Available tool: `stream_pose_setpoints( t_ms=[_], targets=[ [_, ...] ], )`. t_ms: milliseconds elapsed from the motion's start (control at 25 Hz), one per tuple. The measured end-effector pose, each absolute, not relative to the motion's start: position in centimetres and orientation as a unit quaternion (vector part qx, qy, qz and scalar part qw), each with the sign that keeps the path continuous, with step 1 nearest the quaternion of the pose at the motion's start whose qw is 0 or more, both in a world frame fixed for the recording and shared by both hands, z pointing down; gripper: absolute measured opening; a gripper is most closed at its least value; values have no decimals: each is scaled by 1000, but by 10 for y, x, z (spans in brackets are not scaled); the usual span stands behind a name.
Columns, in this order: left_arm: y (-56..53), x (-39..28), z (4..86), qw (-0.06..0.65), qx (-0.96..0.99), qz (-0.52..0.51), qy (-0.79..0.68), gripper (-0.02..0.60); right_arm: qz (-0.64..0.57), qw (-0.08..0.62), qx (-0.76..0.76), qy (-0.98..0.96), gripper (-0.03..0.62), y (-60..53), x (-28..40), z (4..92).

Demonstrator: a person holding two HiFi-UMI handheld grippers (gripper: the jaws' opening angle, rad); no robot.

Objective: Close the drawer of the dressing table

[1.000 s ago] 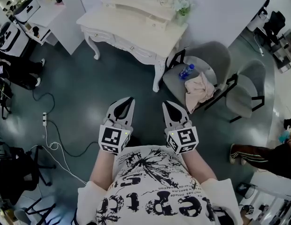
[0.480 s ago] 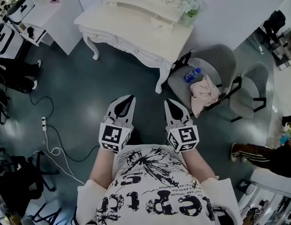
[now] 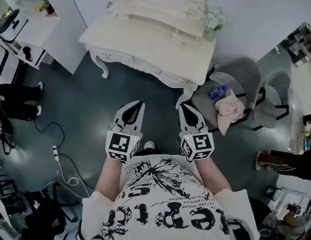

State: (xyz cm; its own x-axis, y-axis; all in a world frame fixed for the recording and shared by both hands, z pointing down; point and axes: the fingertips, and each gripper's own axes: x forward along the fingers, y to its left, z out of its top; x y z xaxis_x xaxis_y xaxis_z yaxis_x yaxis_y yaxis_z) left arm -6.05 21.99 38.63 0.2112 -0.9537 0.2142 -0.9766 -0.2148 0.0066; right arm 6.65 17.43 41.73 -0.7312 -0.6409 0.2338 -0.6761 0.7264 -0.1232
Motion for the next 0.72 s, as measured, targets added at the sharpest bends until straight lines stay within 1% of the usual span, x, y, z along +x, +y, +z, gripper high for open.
stream_pose_setpoints(
  t_ms=[240, 520, 720],
  targets=[
    [186, -111, 391, 81, 780, 74, -616, 20, 94, 96, 373, -918, 17, 142, 22, 419],
    [137, -133, 415, 100, 782, 76, -610, 20, 100, 113, 381, -912, 17, 91, 3, 440],
    [77, -145, 422, 97, 781, 85, -611, 20, 98, 114, 388, -909, 18, 27, -7, 450]
  ],
)
